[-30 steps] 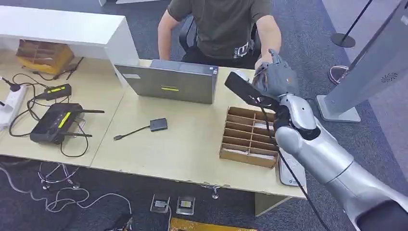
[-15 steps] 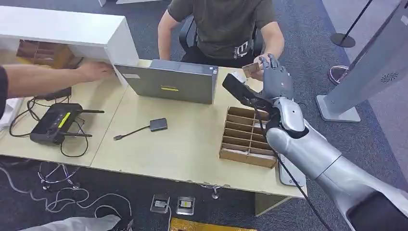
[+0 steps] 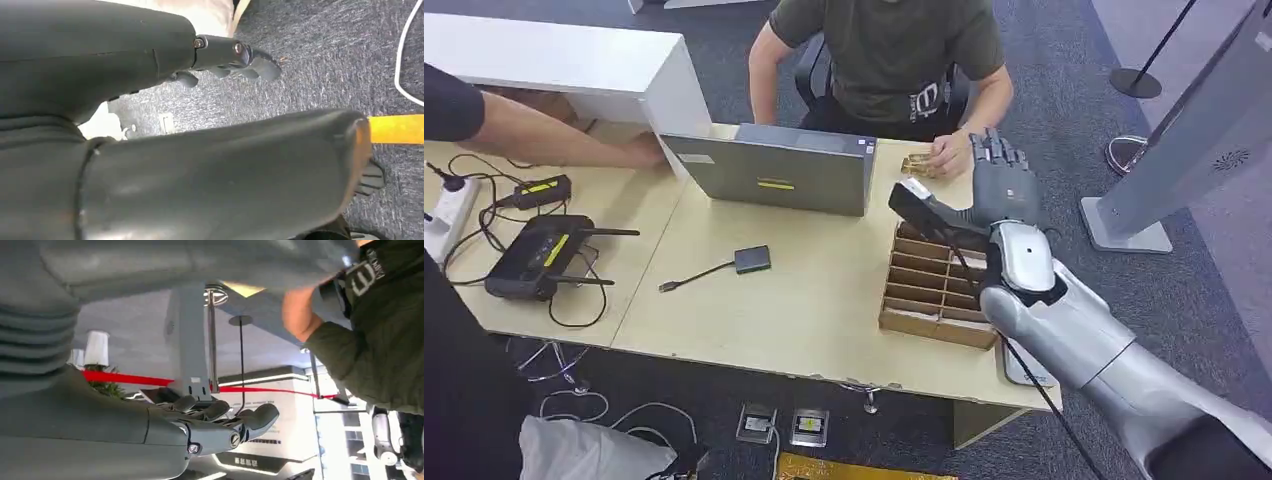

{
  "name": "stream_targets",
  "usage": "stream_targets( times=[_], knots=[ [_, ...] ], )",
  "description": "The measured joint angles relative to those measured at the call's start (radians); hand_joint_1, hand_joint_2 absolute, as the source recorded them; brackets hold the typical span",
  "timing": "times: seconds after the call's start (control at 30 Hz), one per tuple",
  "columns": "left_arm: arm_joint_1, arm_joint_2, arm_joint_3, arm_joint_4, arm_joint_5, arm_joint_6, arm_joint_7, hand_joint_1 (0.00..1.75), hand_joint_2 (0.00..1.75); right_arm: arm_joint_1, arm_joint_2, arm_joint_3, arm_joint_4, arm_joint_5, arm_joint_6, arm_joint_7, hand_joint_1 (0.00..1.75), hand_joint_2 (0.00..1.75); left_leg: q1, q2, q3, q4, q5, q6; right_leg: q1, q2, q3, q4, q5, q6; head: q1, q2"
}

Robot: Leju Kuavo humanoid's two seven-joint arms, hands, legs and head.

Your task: Pass the card to the sensor for recognition and then transmit it.

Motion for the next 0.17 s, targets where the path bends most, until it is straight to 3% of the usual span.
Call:
stream_targets(
  times=[0.17],
  knots=[
    [0.001,0.0,0.0,0.0,0.006,-0.005,-0.003,0.0,0.0,0.034,-0.018,-0.074,-0.033,0.095,0.037,0.003,0.0,0.0,0.0,0.0,0.0,0.0,0.0,0.0,0.0,0.0,0.0,0.0,0.0,0.0,0.0,0.0]
  ],
)
